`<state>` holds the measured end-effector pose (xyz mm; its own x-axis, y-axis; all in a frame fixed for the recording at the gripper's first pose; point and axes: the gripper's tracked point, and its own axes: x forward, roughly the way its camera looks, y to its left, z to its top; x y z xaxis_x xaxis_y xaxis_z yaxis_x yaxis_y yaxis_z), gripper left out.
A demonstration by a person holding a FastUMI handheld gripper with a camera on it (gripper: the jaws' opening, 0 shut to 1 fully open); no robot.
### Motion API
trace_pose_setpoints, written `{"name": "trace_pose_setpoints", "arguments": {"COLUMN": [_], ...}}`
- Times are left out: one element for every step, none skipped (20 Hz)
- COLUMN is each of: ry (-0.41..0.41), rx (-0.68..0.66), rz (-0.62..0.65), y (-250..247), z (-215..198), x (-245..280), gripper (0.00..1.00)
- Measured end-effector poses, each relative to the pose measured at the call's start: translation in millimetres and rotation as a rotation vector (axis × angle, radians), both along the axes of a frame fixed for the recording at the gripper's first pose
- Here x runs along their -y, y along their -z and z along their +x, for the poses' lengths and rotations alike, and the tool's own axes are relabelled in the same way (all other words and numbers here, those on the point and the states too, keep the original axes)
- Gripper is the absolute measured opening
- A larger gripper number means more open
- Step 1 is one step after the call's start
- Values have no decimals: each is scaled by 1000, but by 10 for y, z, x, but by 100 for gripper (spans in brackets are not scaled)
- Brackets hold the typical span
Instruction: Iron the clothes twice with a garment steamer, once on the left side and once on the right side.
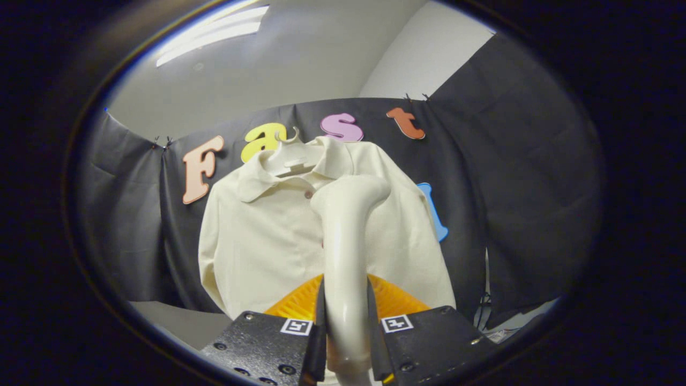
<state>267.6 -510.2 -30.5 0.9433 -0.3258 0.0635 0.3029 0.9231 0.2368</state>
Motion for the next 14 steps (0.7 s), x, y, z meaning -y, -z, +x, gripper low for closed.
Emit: {"name": "trace_pose_setpoints", "arguments": {"ry": [-3,0,10,15,24,33,38,33,35,35,34,36,40,40], "rx": [12,27,46,54,54,42,34,35,48,49,45,50,50,40], "rz": [-1,-2,-5,-12,-21,-30,-32,-27,-21,-10,5,9,8,13], "y": [-28,-55,-94,-92,-72,-35,11,40,47,94,125,155,170,229], "z": [49,102,149,188,224,274,316,326,339,347,349,343,340,334], "x": [23,60,112,170,211,269,303,306,326,342,343,329,337,331], "gripper": [33,33,32,32,32,32,32,32,32,32,32,33,33,32]}}
